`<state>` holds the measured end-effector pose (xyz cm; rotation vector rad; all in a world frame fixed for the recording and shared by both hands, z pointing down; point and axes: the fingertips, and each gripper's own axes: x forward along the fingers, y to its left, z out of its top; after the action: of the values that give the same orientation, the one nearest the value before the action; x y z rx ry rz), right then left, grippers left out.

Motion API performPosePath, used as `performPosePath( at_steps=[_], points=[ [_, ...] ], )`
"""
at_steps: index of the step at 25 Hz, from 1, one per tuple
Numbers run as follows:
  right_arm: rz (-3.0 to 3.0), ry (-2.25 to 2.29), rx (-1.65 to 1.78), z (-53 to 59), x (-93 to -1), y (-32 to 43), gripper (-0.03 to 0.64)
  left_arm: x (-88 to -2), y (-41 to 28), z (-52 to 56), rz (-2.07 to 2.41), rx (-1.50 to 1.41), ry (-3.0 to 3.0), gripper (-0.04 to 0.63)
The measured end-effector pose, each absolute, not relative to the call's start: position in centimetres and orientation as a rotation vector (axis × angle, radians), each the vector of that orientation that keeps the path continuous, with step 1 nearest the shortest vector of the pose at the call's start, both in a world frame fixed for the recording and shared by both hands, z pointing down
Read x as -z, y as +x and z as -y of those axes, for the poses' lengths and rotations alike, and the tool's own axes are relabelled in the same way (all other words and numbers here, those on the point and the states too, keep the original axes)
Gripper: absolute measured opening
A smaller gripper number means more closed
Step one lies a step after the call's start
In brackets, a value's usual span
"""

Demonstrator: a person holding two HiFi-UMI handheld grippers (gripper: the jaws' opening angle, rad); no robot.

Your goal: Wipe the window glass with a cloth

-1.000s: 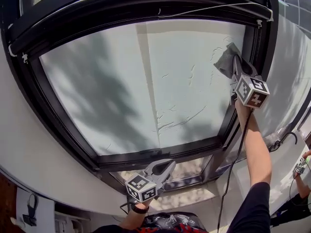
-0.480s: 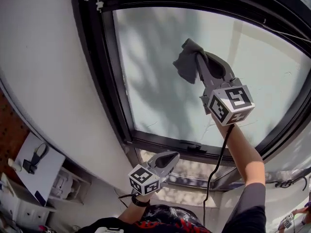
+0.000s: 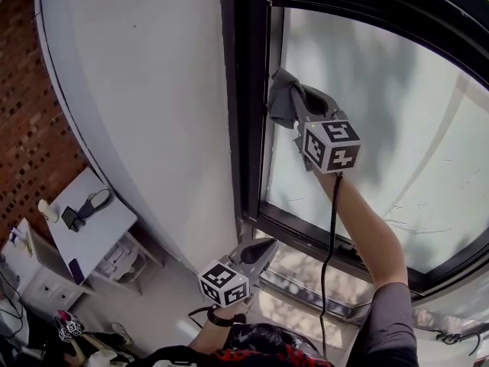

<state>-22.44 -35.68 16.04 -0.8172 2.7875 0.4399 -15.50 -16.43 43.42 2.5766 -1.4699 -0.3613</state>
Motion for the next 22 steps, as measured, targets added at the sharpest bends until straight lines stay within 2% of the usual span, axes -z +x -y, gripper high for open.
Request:
performPosePath(
  at_steps=[5,10,14,22],
  points=[
    [-2.762,-0.880,-0.502,35.8,-15.5,-18.9,0.018,-43.3,-14.3,16.9,1.398,0.360,2.611,0.002],
    [-2.695,-1.049,-0.607,35.2,-14.8,-9.9,0.018,-43.1,-8.7,18.2,1.177,0.336,2.703,0.002],
    [-2.607,-1.204,-0.588,35.5,-14.6,-0.3,0.018,-42.7,-2.5,18.8,0.984,0.314,2.770,0.002],
    [-2.294,-1.648,-0.626,34.5,-13.7,24.1,0.018,-42.3,8.9,18.2,0.681,0.234,2.868,0.002]
  ],
)
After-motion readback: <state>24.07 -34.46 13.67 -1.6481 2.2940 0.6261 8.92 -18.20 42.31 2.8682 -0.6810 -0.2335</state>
